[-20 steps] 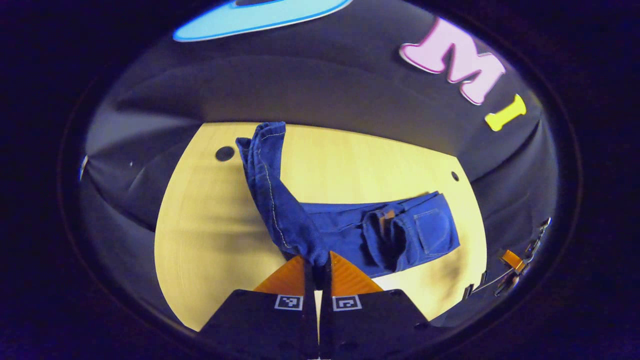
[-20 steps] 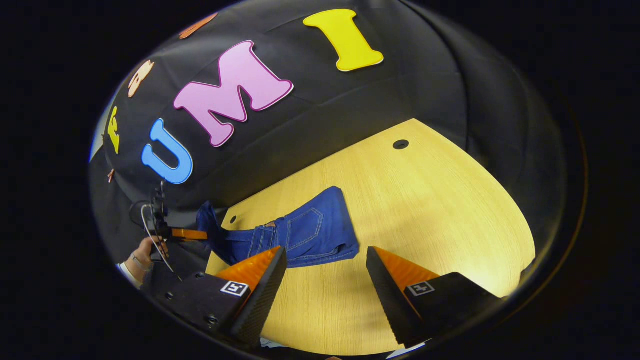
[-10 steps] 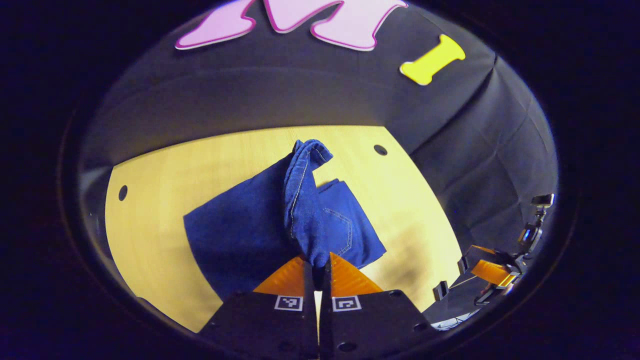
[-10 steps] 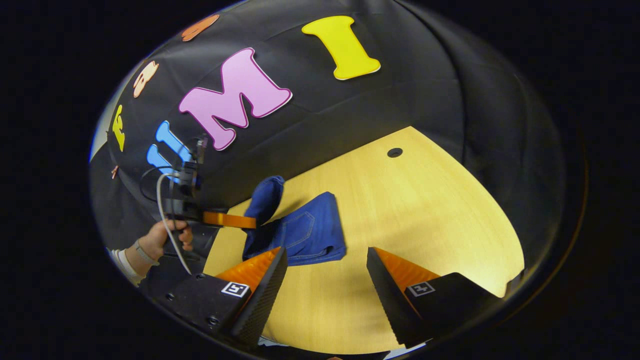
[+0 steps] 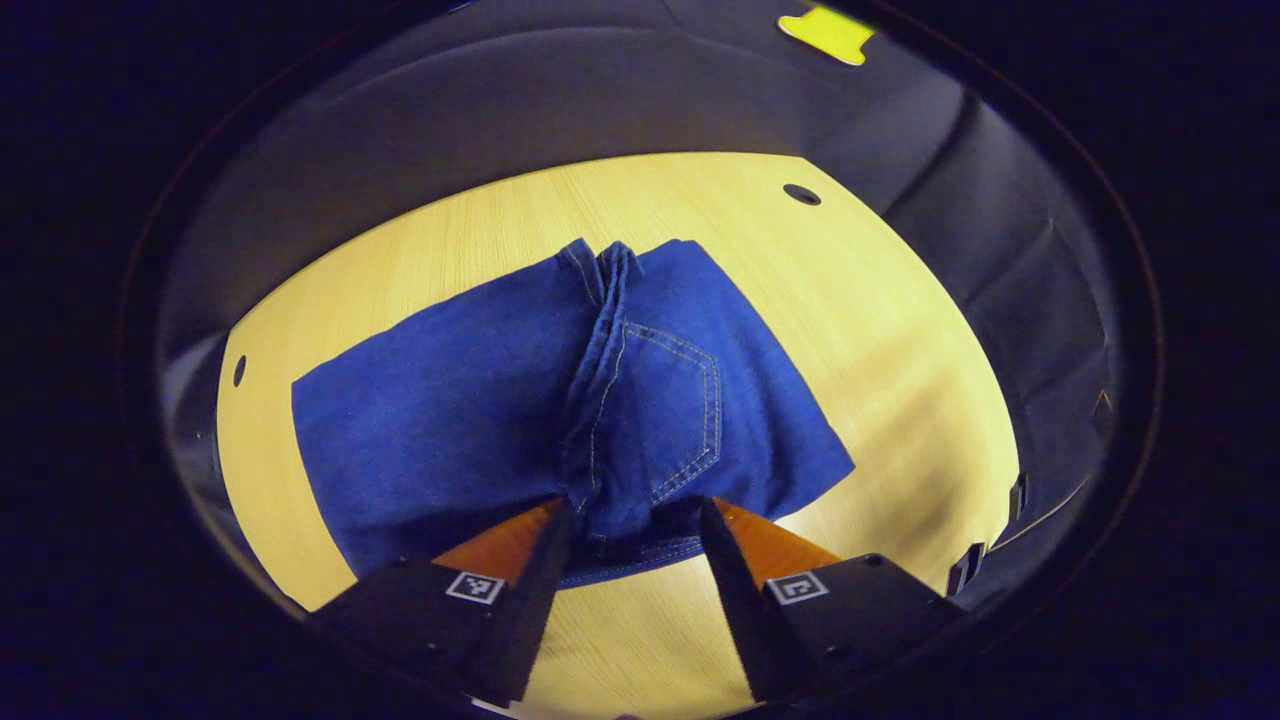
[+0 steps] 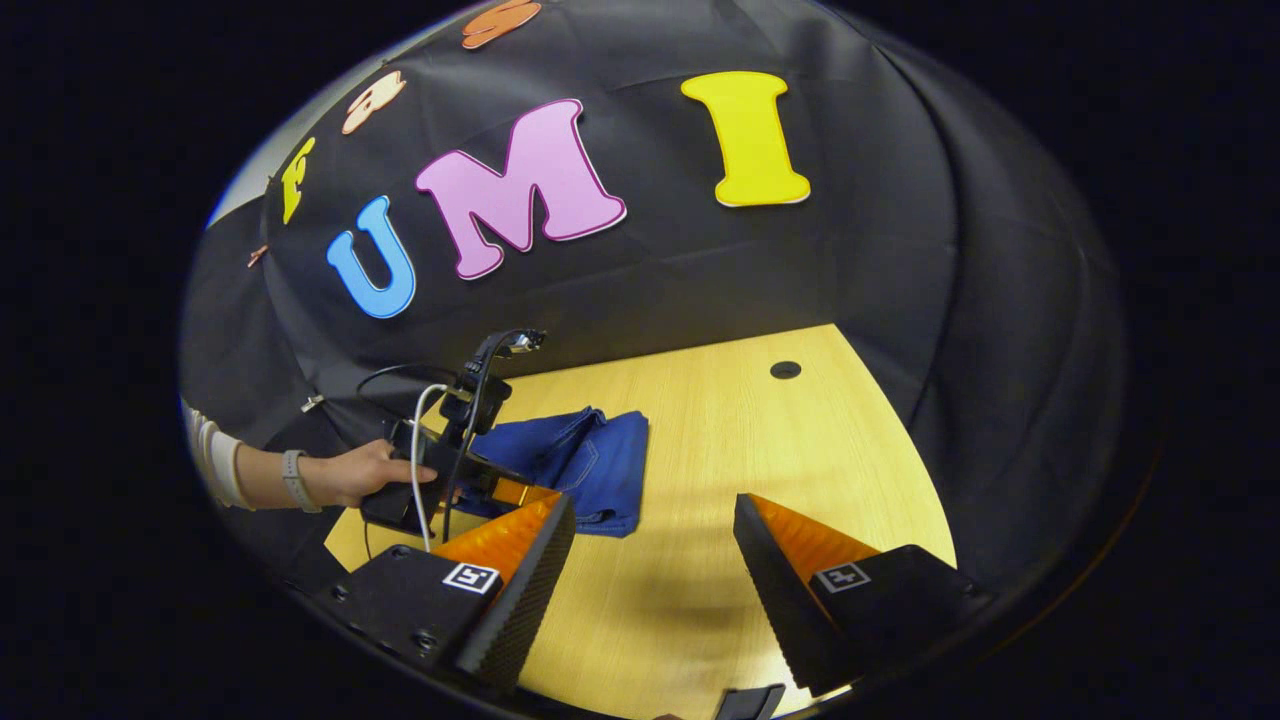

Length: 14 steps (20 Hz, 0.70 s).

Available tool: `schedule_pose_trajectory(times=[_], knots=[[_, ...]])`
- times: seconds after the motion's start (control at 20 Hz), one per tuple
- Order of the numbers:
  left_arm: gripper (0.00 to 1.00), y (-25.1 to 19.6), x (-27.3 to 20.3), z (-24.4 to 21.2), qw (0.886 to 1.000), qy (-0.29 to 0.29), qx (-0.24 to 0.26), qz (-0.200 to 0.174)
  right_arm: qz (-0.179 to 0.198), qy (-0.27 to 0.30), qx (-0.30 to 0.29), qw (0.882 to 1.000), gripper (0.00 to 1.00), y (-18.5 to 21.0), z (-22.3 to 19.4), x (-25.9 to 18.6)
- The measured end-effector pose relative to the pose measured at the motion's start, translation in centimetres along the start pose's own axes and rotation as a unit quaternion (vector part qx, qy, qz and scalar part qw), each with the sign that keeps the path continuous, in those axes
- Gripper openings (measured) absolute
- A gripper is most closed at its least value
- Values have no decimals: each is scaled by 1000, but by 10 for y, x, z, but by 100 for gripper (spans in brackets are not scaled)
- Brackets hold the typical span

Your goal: Grasp the waist and the cuffs of the jeans and fold them to make the two legs overlap; first hold the waist and fold one-third of the jeans toward the cuffs, then hold the cuffs and fold the remaining one-third in the same direction to finish folding.

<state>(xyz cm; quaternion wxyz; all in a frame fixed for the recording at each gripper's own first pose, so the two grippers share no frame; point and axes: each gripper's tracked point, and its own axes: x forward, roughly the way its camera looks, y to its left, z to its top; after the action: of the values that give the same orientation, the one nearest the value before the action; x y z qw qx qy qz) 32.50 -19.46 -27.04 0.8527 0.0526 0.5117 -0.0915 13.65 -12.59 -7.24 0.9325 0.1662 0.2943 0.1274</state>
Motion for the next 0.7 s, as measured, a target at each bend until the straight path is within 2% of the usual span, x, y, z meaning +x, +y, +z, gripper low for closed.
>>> schedule_pose_trajectory(times=[0.05,0.1,0.25,0.45,0.6,0.7], knots=[[94,-4,-16,4,999,-34,0,5,3,-8,-7,1000,98,3,6,1],[97,-8,-34,6,998,-68,-4,8,7,-16,-14,1000,98,8,12,-1],[97,-18,-111,1,985,-170,-10,10,8,-55,-48,997,98,23,34,-20],[97,-23,-208,-29,959,-281,-11,35,4,-131,-76,988,98,60,68,-69],[97,-27,-268,-66,941,-331,-36,55,4,-148,-75,986,98,91,65,-104],[97,-36,-314,-90,924,-373,-61,55,8,-170,-72,983,98,118,73,-140]])
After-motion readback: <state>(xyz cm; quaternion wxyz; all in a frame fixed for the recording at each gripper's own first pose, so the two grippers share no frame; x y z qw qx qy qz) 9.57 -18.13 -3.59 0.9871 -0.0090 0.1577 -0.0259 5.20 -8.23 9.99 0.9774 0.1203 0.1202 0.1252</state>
